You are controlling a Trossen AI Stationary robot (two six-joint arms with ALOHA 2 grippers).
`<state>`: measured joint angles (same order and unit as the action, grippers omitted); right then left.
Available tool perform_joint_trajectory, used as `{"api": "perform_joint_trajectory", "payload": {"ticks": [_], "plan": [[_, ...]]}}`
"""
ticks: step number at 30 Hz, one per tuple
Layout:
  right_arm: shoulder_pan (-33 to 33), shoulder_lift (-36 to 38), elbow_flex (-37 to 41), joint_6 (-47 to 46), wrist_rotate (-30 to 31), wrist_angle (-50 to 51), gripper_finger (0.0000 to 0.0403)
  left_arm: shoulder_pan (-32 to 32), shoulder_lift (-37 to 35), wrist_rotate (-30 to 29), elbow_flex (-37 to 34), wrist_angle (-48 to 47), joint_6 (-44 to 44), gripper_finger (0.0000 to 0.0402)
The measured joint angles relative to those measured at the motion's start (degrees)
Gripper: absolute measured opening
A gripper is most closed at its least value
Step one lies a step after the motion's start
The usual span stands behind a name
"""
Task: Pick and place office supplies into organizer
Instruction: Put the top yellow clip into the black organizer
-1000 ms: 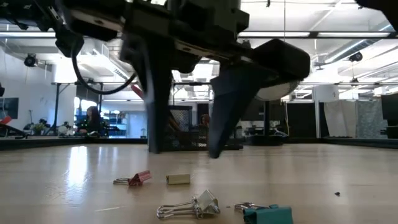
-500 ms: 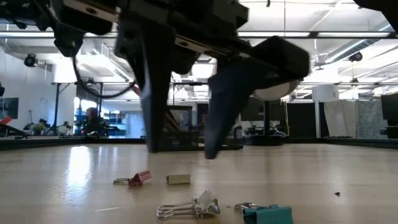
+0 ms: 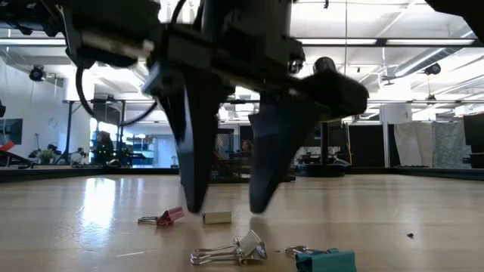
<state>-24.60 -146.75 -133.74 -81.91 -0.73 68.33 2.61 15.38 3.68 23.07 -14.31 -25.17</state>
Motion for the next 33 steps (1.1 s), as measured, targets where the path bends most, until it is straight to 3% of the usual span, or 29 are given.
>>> {"api": "perform_joint_trajectory", "payload": {"ticks": [10, 22, 27, 33], "plan": [[0.21, -0.95, -0.05, -0.42, -2.27, -0.99, 0.0175, -0.01, -0.51, 0.02, 0.07, -0.11, -0.02, 0.0228], [-0.11, -0.93, 0.37, -0.96, -3.54, 1.54, 0.0066, 0.0, -0.59, 0.02, 0.37, 0.02, -0.02, 0.0228], [-0.16, -0.86, 0.51, -1.02, -4.11, 1.81, 0.0045, 0.0, -0.59, 0.18, 0.37, 0.0, -0.02, 0.0228], [-0.46, -0.46, -1.0, -3.6, 1.27, 2.14, 0.0049, -0.02, -0.62, 0.5, 0.37, -0.02, -0.07, 0.0228]]}}
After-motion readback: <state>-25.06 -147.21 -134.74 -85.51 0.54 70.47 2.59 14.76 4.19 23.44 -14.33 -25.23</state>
